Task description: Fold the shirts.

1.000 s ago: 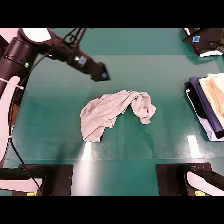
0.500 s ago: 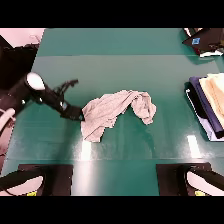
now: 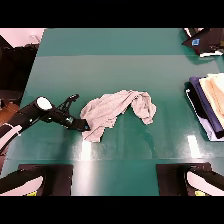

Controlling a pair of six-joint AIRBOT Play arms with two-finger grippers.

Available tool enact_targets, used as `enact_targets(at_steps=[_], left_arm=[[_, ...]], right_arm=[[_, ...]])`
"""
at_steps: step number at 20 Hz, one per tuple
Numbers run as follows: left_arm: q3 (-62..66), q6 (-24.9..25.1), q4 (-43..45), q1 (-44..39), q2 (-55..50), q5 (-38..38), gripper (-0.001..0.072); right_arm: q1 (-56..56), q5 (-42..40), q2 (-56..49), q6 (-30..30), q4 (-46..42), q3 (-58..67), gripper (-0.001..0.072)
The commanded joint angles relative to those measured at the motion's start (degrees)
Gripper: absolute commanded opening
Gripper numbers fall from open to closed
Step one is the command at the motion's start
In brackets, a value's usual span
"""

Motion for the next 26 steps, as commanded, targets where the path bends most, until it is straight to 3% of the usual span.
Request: enact_targets(at_steps=[1, 2, 3, 6, 9, 10, 12, 13, 16, 20, 23, 24, 25, 26], left_arm=[[-0.6, -1.1, -0.9, -2.9, 0.1, 3.3, 0.0459], [0.0, -1.2, -0.8, -2.9, 0.1, 2.3, 0.0101], [1.0, -0.8, -0.3, -2.8, 0.1, 1.0, 0.0023], [8.8, -1.6, 4.8, -2.1, 0.1, -6.4, 0.0024], [19.4, -1.9, 8.4, -1.9, 0.1, -13.1, 0.0024], [22.5, -1.9, 8.4, -1.9, 0.1, -14.2, 0.0024], [26.9, -2.1, 7.5, -1.9, 0.1, -14.2, 0.0025], [28.1, -2.1, 7.1, -1.9, 0.1, -14.0, 0.0024], [28.9, -2.1, 7.1, -1.9, 0.1, -12.8, 0.0024], [28.9, -2.1, 7.3, -1.9, 0.1, -13.0, 0.0024], [28.9, -2.1, 7.3, -1.9, 0.1, -13.4, 0.0024], [28.9, -2.4, 7.3, -1.9, 0.1, -13.7, 0.0024], [29.0, -3.2, 7.6, -1.9, 0.1, -13.6, 0.0024], [29.5, -3.4, 8.6, -1.9, 0.2, -13.8, 0.0024]], right_arm=[[0.0, 2.3, 0.0, 0.0, 0.0, 0.0, 0.0014], [0.0, 3.5, 0.0, 0.0, -0.1, -0.1, 0.0014], [0.0, 4.9, -0.1, 0.0, -0.6, -0.1, 0.0014], [0.0, 5.4, 2.2, 0.0, -2.0, -7.4, 0.0014], [0.1, 1.9, 6.1, 0.1, -10.2, -23.1, 0.0016], [0.1, -0.6, 7.2, 0.6, -12.1, -29.8, 0.0057], [0.1, -5.9, 7.8, 0.6, -11.6, -41.7, 0.0559], [0.4, -9.3, 7.4, 0.7, -10.8, -46.6, 0.0567], [3.1, -20.3, 3.0, 0.6, -8.3, -56.0, 0.0556], [7.7, -24.9, -5.7, 0.7, -8.4, -56.4, 0.0548], [8.7, -25.0, -9.6, 0.6, -9.0, -53.6, 0.0213], [8.7, -25.0, -9.8, 0.0, -9.1, -52.9, 0.0071], [8.3, -24.9, -9.3, -0.9, -9.2, -52.3, 0.0014], [7.7, -24.5, -8.2, -1.2, -9.2, -51.5, 0.0013]])
